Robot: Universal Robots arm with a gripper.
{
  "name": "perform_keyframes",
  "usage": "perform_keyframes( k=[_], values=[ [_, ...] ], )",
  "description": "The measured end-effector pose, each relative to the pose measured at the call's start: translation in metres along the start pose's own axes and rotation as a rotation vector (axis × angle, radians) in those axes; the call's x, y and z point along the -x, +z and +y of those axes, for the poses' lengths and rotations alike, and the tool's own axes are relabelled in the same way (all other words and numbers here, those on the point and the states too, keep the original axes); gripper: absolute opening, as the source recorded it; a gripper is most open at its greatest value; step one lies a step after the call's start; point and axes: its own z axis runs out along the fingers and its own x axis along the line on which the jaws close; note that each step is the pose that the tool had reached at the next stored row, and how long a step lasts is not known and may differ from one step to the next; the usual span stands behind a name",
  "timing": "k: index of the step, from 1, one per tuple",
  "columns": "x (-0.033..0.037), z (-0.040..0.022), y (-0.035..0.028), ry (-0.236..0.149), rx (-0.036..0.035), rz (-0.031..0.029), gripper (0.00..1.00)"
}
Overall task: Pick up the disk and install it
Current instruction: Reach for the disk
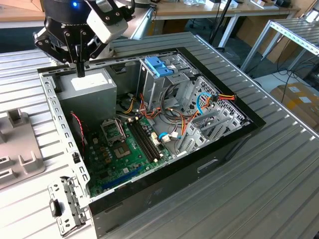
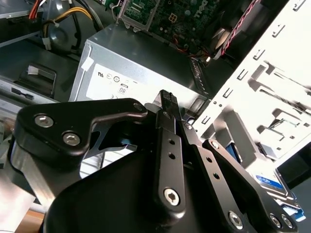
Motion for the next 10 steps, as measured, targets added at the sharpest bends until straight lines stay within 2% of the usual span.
perform_keyframes(
  k=[10],
  values=[
    [-0.0102, -0.0008, -0.0003, 0.000, 0.0000, 0.0000, 0.11]
  ],
)
